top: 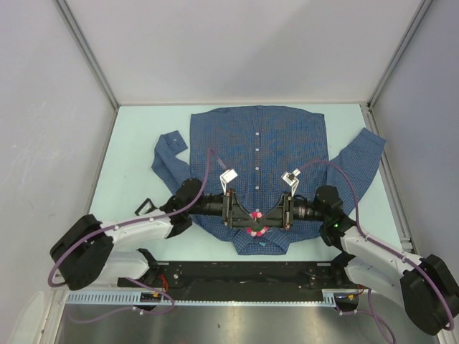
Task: Remove the brooch from the garment
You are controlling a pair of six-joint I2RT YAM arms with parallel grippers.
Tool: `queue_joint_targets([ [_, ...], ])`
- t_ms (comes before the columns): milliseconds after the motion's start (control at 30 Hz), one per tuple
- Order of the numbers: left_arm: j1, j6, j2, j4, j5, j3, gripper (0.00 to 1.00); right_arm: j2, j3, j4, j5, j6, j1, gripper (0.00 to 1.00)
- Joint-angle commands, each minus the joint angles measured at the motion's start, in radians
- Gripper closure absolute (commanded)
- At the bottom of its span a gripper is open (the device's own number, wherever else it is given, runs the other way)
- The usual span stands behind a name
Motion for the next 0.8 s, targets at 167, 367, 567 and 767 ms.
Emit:
queue_joint_targets([
  [167, 0.003, 0.028, -0.152, 0.064, -0.107, -0.048, 0.44, -0.001, 0.051, 0.179, 0.066, 0.08, -0.003, 1.0],
  [367, 0.031, 0.024, -0.213, 0.027, -0.148, -0.085, 0.61, -0.001, 0.051, 0.199, 0.059, 0.089, -0.007, 1.0],
  [567, 0.051, 0.024, -0.246, 0.001, -0.153, -0.092, 0.71, 0.001, 0.05, 0.212, 0.053, 0.095, -0.006, 1.0],
  [767, 0.053, 0.03, -0.214, -0.008, -0.139, -0.062, 0.92, 0.007, 0.051, 0.235, 0.054, 0.098, 0.012, 1.0],
])
